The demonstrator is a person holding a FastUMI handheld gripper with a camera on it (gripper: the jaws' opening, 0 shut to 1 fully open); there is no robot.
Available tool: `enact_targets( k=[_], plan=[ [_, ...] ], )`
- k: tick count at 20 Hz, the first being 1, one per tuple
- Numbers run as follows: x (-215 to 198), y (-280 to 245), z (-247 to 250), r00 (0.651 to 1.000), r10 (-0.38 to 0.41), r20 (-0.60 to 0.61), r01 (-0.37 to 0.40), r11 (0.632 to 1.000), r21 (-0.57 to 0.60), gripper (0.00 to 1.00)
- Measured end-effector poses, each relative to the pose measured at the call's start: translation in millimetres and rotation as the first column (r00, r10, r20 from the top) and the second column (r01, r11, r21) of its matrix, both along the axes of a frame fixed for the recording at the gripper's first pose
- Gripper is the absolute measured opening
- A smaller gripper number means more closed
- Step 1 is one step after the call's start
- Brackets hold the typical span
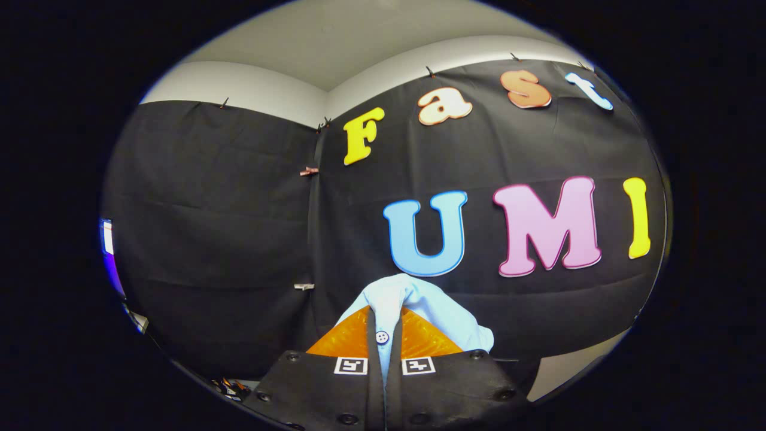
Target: Put the clothes into the washing machine and then close the washing machine lid.
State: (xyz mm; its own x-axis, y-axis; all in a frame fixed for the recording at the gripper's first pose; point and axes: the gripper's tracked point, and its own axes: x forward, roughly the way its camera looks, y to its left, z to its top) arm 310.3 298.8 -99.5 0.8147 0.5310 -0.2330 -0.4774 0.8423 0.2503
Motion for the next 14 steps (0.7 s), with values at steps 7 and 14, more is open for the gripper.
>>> enact_targets(
  k=[7,14],
  plan=[
    [15,12,-131,0.965,0.031,-0.26,-0.057,0.994,-0.093,0.06],
    [-12,28,-177,0.935,0.115,-0.335,-0.194,0.957,-0.214,0.06]
  ],
)
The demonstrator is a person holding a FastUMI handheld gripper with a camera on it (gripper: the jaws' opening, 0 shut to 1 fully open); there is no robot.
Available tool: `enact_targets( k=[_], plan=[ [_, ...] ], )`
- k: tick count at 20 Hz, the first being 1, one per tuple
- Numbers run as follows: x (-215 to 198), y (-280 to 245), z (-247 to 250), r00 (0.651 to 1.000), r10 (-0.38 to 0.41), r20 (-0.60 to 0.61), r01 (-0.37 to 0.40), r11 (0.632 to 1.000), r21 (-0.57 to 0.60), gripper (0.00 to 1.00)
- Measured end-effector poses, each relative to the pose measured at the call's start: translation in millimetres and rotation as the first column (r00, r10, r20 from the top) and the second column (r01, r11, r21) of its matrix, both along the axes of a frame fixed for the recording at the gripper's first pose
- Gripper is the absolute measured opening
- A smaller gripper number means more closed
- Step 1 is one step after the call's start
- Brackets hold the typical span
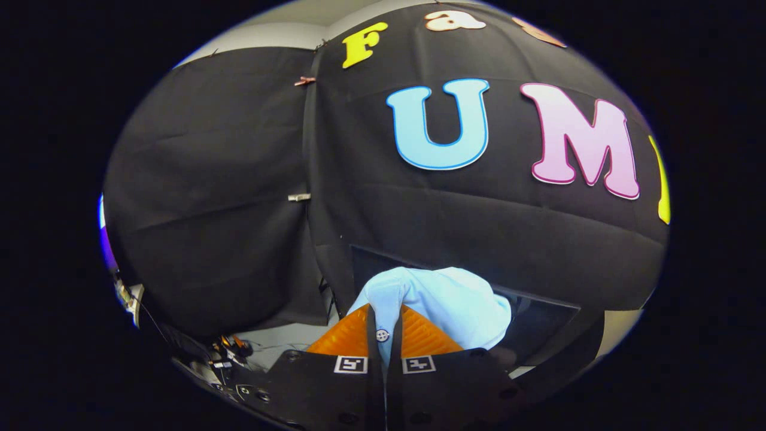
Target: Put the clothes into the washing machine and then close the washing machine lid.
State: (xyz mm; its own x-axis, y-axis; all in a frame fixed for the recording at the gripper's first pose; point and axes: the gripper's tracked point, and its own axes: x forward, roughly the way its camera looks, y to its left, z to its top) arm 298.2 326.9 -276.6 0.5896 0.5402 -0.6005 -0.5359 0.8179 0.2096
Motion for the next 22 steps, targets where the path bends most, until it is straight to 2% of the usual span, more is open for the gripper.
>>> enact_targets(
  k=[4,10,11,13,15,16,19,22],
  plan=[
    [-21,6,-27,0.994,0.062,-0.092,-0.067,0.996,-0.051,0.07],
    [-37,-14,-74,0.967,0.025,-0.254,-0.07,0.983,-0.169,0.07],
    [-39,-14,-79,0.961,0.016,-0.277,-0.068,0.982,-0.178,0.11],
    [-39,-17,-86,0.954,0.002,-0.299,-0.063,0.979,-0.196,0.12],
    [-46,-17,-89,0.946,0.01,-0.324,-0.078,0.977,-0.197,0.2],
    [-45,-14,-89,0.948,0.015,-0.319,-0.082,0.977,-0.197,0.21],
    [-41,-14,-85,0.963,0.043,-0.265,-0.103,0.971,-0.215,0.98],
    [-42,-13,-83,0.966,0.047,-0.254,-0.103,0.971,-0.214,0.99]
  ],
)
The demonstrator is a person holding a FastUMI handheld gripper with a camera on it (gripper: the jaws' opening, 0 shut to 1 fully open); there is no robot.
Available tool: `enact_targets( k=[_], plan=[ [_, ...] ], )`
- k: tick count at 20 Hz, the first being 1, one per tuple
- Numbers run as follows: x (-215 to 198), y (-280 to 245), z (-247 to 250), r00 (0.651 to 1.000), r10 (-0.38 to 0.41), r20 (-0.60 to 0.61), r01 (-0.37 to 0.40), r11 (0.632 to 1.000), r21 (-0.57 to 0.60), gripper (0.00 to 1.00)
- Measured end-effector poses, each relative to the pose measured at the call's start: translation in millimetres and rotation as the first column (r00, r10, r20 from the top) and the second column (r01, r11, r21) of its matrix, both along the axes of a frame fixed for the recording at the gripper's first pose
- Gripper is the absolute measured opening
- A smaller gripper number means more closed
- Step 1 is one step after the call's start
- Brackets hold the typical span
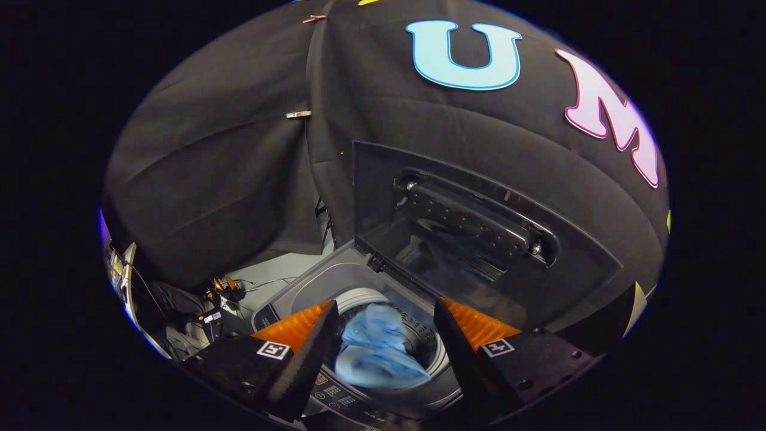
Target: Put the clothes into the washing machine and then close the washing machine lid.
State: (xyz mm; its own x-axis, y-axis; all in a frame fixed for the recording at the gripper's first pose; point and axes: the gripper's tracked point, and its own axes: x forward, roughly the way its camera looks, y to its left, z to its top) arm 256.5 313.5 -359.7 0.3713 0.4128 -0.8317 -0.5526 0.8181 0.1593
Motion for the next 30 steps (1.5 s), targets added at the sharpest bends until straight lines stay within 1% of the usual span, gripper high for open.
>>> enact_targets(
  k=[4,6,8,11,13,15,18,20,21,24,26,27,30],
  plan=[
    [6,9,17,0.999,-0.004,0.032,0.002,0.998,0.061,0.99],
    [10,17,34,0.997,0.003,0.083,-0.012,0.993,0.116,0.99],
    [17,26,57,0.987,0.003,0.159,-0.032,0.983,0.181,0.99],
    [30,33,93,0.956,-0.026,0.291,-0.055,0.962,0.266,0.99],
    [41,31,112,0.922,-0.066,0.381,-0.056,0.953,0.299,0.98],
    [55,25,126,0.883,-0.125,0.452,-0.032,0.946,0.324,0.98],
    [76,7,138,0.829,-0.234,0.509,0.057,0.939,0.34,0.98],
    [93,-12,142,0.777,-0.316,0.545,0.144,0.931,0.335,0.98],
    [101,-19,141,0.749,-0.353,0.561,0.188,0.925,0.33,0.98],
    [123,-40,140,0.694,-0.443,0.568,0.301,0.895,0.33,0.98],
    [131,-58,128,0.673,-0.496,0.549,0.389,0.868,0.307,0.98],
    [135,-67,122,0.668,-0.518,0.534,0.427,0.855,0.294,0.98],
    [154,-86,105,0.654,-0.575,0.491,0.517,0.814,0.265,0.98]
  ],
)
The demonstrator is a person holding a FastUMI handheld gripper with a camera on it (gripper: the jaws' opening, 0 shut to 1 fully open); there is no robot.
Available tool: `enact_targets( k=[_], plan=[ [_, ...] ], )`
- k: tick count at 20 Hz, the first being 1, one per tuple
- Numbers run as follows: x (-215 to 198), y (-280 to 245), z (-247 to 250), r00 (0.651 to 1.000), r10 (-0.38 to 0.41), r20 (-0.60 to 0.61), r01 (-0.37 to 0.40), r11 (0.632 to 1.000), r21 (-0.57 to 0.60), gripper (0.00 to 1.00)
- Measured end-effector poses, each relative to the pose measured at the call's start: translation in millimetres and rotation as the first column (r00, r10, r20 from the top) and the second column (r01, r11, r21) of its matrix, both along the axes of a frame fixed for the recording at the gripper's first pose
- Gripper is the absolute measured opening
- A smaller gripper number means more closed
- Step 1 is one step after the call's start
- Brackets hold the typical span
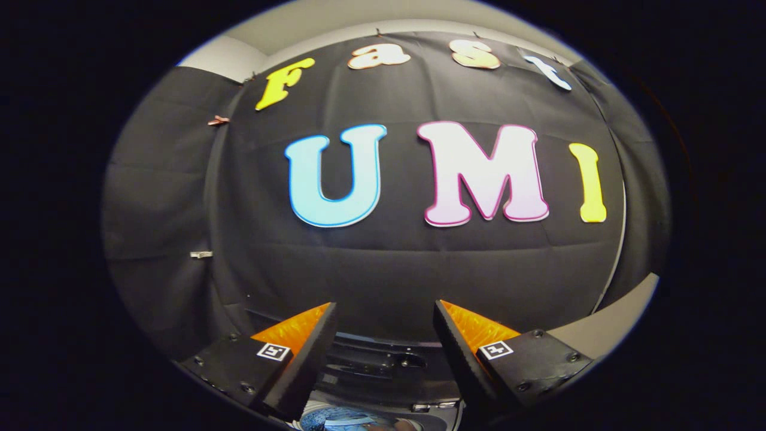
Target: Put the clothes into the washing machine and then close the washing machine lid.
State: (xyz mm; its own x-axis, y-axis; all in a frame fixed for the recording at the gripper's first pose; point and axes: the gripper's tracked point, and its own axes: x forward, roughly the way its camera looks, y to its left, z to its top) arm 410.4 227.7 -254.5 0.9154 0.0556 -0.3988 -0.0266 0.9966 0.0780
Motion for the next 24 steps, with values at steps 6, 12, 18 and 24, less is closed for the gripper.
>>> enact_targets(
  k=[6,12,18,24],
  plan=[
    [21,-38,-51,0.977,-0.131,-0.166,0.127,0.991,-0.036,0.99],
    [22,-42,-63,0.971,-0.144,-0.192,0.127,0.987,-0.095,0.99],
    [22,-41,-62,0.968,-0.152,-0.201,0.14,0.988,-0.072,0.99],
    [20,-44,-68,0.96,-0.151,-0.237,0.136,0.987,-0.081,1.0]
  ],
)
